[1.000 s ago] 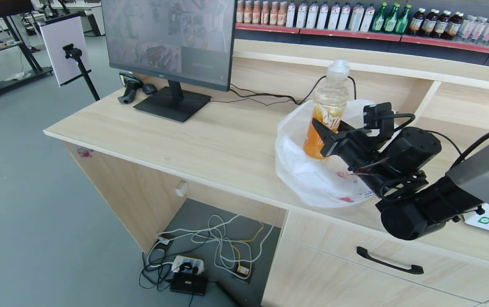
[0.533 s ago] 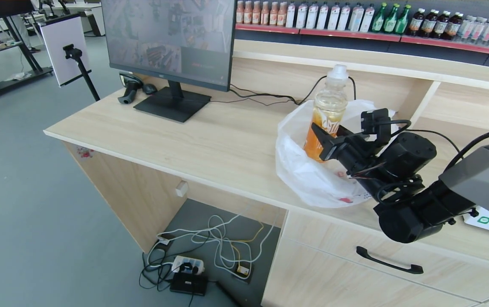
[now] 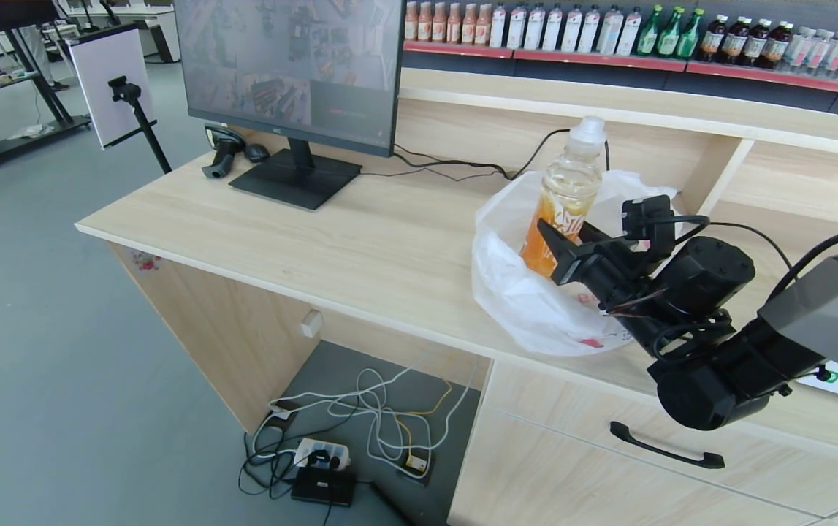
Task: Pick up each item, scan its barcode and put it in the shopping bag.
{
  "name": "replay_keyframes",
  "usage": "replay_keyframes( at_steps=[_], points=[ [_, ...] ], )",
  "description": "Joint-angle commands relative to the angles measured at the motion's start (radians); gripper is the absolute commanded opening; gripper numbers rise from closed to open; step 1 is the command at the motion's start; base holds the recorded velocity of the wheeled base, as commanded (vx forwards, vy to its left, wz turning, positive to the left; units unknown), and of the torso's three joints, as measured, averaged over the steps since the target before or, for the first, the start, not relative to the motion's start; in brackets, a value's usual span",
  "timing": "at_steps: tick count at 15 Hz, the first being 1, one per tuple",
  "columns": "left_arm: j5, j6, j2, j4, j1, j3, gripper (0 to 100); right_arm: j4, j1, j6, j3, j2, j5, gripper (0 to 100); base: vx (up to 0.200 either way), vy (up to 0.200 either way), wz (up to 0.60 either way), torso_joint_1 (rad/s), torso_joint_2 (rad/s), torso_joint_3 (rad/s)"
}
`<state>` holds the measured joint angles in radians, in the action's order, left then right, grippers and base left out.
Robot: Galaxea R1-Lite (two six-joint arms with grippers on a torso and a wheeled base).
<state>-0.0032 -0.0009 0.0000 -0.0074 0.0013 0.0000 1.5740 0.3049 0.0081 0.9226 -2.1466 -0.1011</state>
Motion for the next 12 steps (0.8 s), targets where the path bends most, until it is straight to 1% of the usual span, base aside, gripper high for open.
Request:
replay_keyframes(
  at_steps=[1,9,10,12],
  points=[
    [0.000,-0.001,0.000,0.000,0.000,0.000,0,-0.003,0.003,0.001,-0.007,0.002,0.000,0,0.000,0.000,0.00,0.000,0.00,0.000],
    [0.000,-0.001,0.000,0.000,0.000,0.000,0,-0.003,0.005,0.003,-0.033,-0.003,-0.002,0,0.000,0.000,0.00,0.000,0.00,0.000],
    [0.000,-0.001,0.000,0.000,0.000,0.000,0,-0.003,0.005,0.004,-0.031,-0.003,-0.002,100,0.000,0.000,0.00,0.000,0.00,0.000],
    [0.000,-0.001,0.000,0.000,0.000,0.000,0,-0.003,0.003,0.006,-0.027,-0.004,-0.003,100,0.000,0.000,0.00,0.000,0.00,0.000]
  ],
)
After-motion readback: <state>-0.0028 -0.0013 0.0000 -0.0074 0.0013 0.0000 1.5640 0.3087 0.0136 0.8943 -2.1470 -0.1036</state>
